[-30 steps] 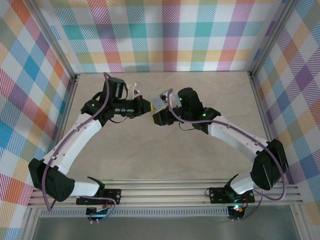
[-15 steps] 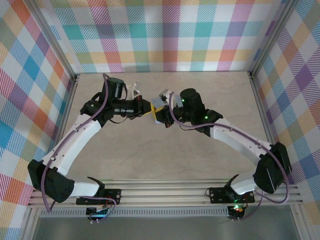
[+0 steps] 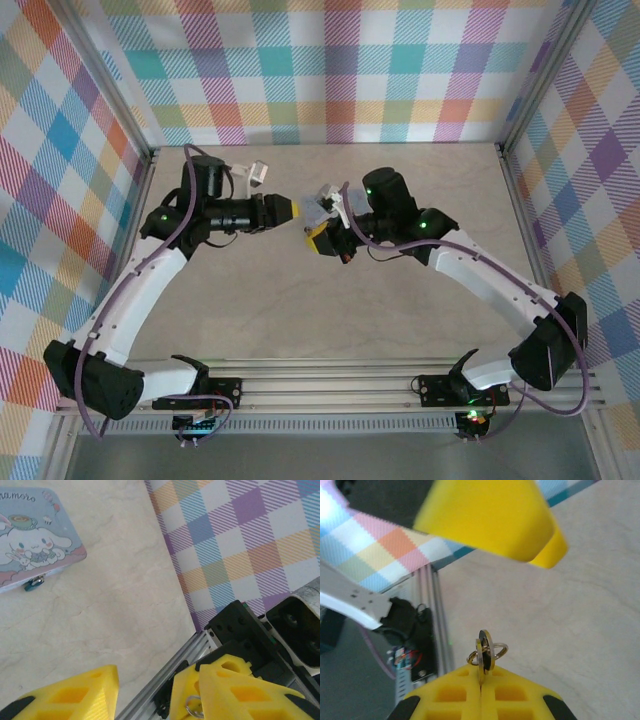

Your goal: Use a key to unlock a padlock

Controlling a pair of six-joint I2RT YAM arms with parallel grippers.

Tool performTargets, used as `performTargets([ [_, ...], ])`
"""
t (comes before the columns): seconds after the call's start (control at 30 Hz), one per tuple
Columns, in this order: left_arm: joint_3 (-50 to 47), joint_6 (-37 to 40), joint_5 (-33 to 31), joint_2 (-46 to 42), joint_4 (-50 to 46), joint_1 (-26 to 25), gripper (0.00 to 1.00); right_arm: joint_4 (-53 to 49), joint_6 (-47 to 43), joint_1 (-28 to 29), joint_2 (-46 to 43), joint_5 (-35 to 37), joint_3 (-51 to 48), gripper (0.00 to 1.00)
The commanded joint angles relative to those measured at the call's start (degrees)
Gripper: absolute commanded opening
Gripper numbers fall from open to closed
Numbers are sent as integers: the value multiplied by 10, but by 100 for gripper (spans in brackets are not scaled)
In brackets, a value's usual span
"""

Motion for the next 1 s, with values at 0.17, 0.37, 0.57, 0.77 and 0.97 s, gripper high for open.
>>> performTargets([
  [0.17,-21,180,178,-14,9,3,48,-94,-22,-5,33,-100,46,0],
  [0.37,-19,243,181,-16,-43,3,48,-89,-12,-8,39,-103,49,0],
  [0.57,-21,259,193,2,-72,-1,48,-93,-11,-7,43,-104,56,0],
  [0.77,-11,258,188,18,-73,-11,46,-95,-8,-7,49,-106,58,0],
  [0.97,-1,255,188,37,-72,-22,41,-88,-3,-7,54,-107,57,0],
])
